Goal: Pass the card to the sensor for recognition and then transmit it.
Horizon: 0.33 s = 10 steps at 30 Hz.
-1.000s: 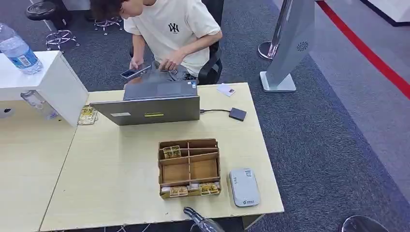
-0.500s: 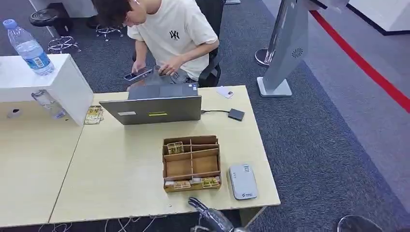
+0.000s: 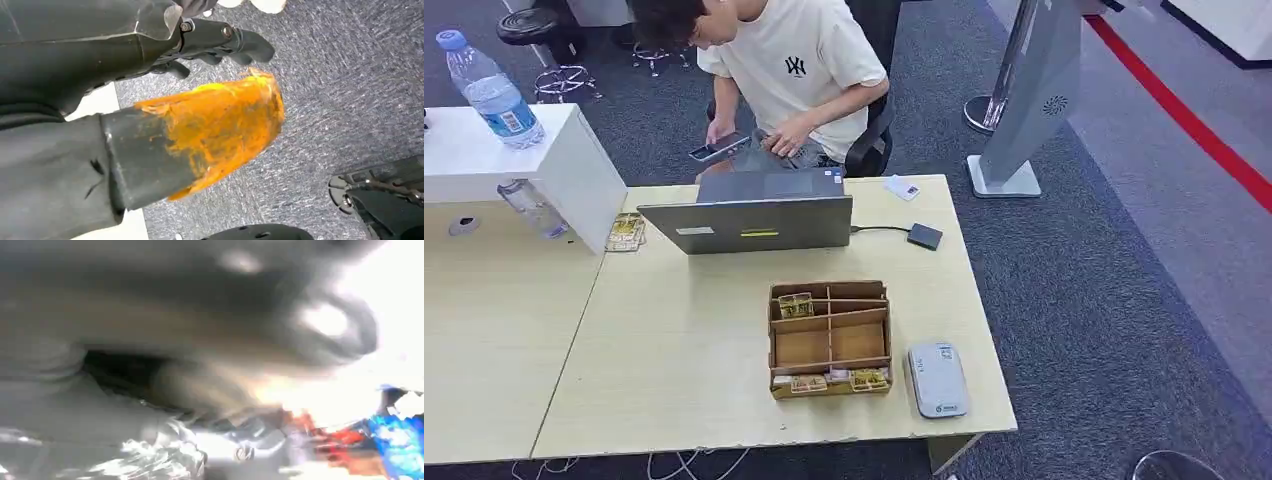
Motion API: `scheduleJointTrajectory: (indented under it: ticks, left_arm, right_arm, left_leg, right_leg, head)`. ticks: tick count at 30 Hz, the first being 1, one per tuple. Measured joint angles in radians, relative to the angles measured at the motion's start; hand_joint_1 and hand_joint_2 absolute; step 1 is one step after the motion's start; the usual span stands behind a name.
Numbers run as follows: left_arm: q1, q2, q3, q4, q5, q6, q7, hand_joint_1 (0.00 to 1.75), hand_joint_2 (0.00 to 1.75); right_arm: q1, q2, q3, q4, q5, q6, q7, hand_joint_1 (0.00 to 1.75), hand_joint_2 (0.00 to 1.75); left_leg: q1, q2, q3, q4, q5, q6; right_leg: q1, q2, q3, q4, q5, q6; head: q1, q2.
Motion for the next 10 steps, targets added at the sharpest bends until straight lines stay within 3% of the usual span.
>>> scheduleJointTrajectory:
  ticks: [1, 4, 10]
  left_arm:
    - [0.0, 0.0, 0.0, 0.0, 0.001, -0.001, -0.002, 0.0, 0.0]
    - [0.005, 0.002, 0.0, 0.0, 0.004, -0.001, -0.003, 0.0, 0.0]
    - [0.006, 0.002, 0.0, 0.0, 0.008, -0.002, -0.003, 0.0, 0.0]
  right_arm:
    - [0.0, 0.003, 0.001, -0.034, 0.002, -0.001, 0.002, 0.0, 0.0]
    - [-0.015, 0.024, 0.0, -0.126, -0.035, -0.003, 0.003, 0.0, 0.0]
    - [-0.013, 0.044, -0.035, -0.165, -0.076, -0.005, 0.019, 0.0, 0.0]
  left_leg:
    - [0.0, -0.001, 0.0, 0.002, -0.003, 0.0]
    - [0.001, -0.003, -0.003, 0.002, -0.005, -0.003]
    - [0.005, -0.004, -0.006, 0.002, -0.011, -0.007]
  right_leg:
    - [0.0, 0.0, -0.001, 0.003, 0.01, -0.001]
    - [0.002, -0.001, -0.006, 0.004, 0.007, -0.006]
    - [0.005, -0.002, -0.008, 0.005, -0.002, -0.008]
  head:
    - [-0.002, 0.0]
    - [-0.002, 0.0]
    - [-0.001, 0.0]
